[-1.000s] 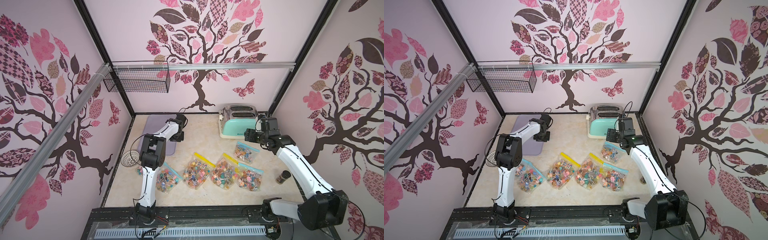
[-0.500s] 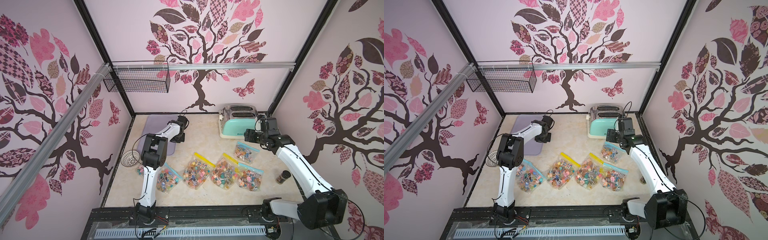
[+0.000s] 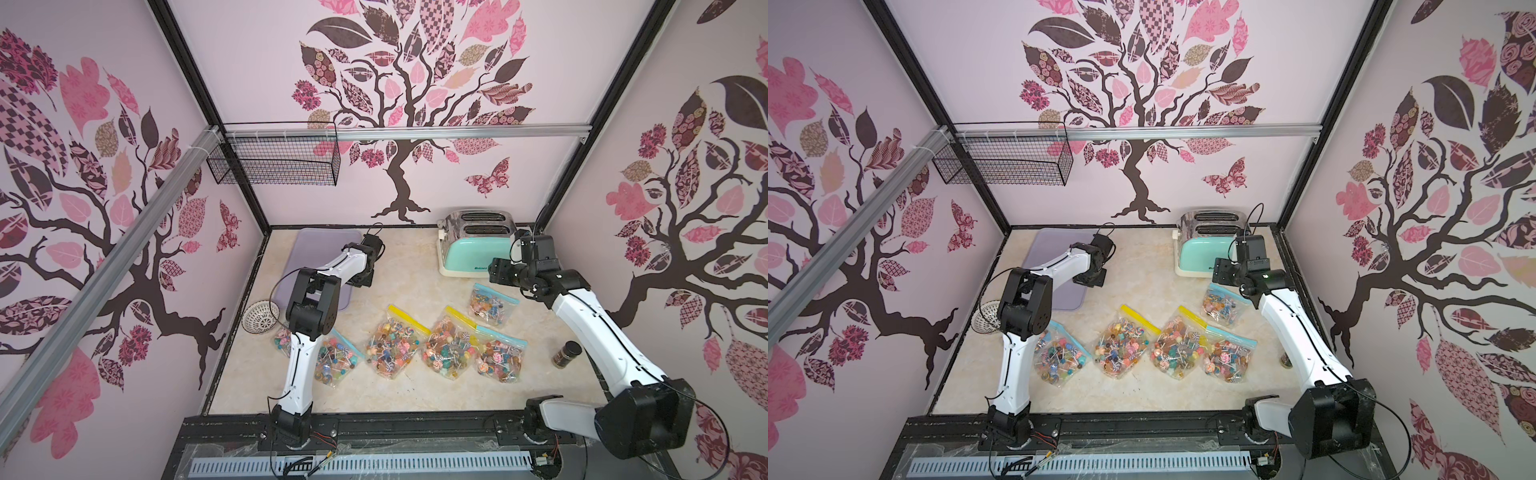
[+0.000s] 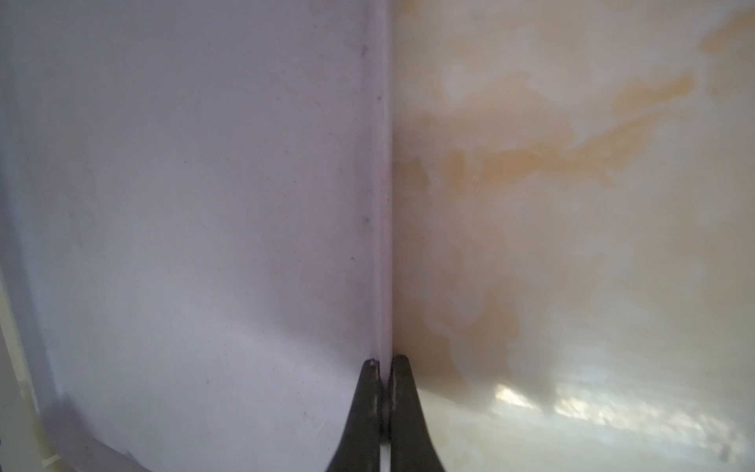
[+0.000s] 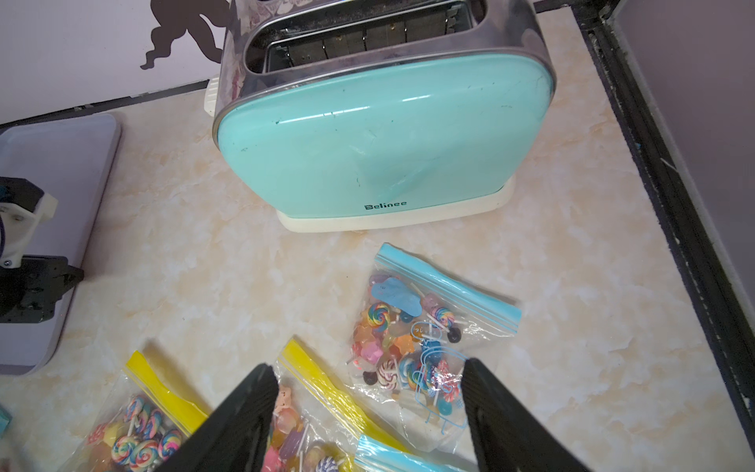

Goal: Pour candies out of the ziploc bag
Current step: Move the tray to the center of the board.

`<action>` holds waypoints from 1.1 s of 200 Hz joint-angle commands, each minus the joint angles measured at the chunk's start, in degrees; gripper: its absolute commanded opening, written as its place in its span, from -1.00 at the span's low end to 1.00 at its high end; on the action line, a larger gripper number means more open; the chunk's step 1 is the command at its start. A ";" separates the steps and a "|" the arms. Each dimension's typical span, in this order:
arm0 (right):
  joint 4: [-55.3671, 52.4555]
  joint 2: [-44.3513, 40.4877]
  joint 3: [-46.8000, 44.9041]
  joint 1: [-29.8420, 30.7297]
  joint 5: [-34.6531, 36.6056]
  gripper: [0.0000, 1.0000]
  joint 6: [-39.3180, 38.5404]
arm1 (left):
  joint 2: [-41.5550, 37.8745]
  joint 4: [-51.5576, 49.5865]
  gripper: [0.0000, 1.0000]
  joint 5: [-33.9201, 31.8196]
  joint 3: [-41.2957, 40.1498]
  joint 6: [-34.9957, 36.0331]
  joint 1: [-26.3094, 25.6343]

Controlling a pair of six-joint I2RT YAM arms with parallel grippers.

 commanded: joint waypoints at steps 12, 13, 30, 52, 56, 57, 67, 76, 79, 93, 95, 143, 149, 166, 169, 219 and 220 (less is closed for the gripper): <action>0.32 -2.56 -0.29 0.25 1.07 0.50 2.80 | -7.08 2.72 -1.00 -1.64 -7.70 5.54 -7.04; 0.37 -2.63 -0.39 0.22 1.03 0.49 2.84 | -7.29 2.78 -1.00 -1.75 -7.83 5.55 -7.24; 1.14 -3.39 -1.29 0.23 0.53 0.50 3.83 | -10.47 4.16 -1.00 -4.63 -12.08 7.22 -10.35; 1.37 -3.59 -1.66 0.25 -1.07 0.54 4.05 | -14.48 5.67 -1.00 -7.57 -17.34 7.77 -14.13; 1.36 -3.50 -1.73 0.22 -1.60 0.54 3.99 | -15.15 5.86 -1.00 -8.16 -18.21 7.96 -14.68; 1.33 -3.45 -1.72 0.25 -1.71 0.54 3.95 | -15.32 5.94 -1.00 -8.21 -18.40 7.99 -14.80; 1.05 -3.08 -1.69 0.27 -3.14 0.55 3.68 | -16.74 6.61 -1.00 -8.81 -20.44 8.49 -15.96; 0.71 -2.64 -1.50 0.25 -4.27 0.55 3.52 | -17.78 7.02 -1.00 -9.49 -22.00 9.00 -16.71; 0.61 -2.49 -1.48 0.29 -4.52 0.55 3.44 | -18.01 7.14 -1.00 -9.62 -22.49 9.13 -16.86; 0.53 -1.85 -1.66 0.30 -6.08 0.55 3.20 | -18.64 7.02 -1.00 -9.85 -23.98 9.39 -17.14; 0.53 -1.81 -1.65 0.28 -6.32 0.55 3.08 | -18.61 6.92 -1.00 -9.91 -24.14 9.38 -17.12; 0.27 -0.41 -1.99 0.50 -7.63 0.55 2.36 | -14.81 2.55 -1.00 -11.34 -21.54 5.06 -17.14; 0.31 -0.42 -1.99 0.45 -7.59 0.55 2.26 | -14.19 2.17 -1.00 -11.28 -21.19 4.73 -17.19; 0.09 -0.51 -2.17 0.45 -7.30 0.55 1.94 | -13.24 2.06 -0.83 -10.97 -20.39 3.82 -17.05; 0.08 -0.58 -2.17 0.45 -7.28 0.55 1.87 | -13.18 2.03 -0.78 -10.71 -20.32 3.65 -17.06; -0.02 -1.12 -2.33 0.45 -6.73 0.58 1.21 | -14.85 0.23 -0.18 -6.55 -15.98 0.68 -15.92; -0.06 -1.12 -2.37 0.49 -6.70 0.59 1.20 | -14.95 0.13 -0.18 -6.44 -15.88 0.49 -15.86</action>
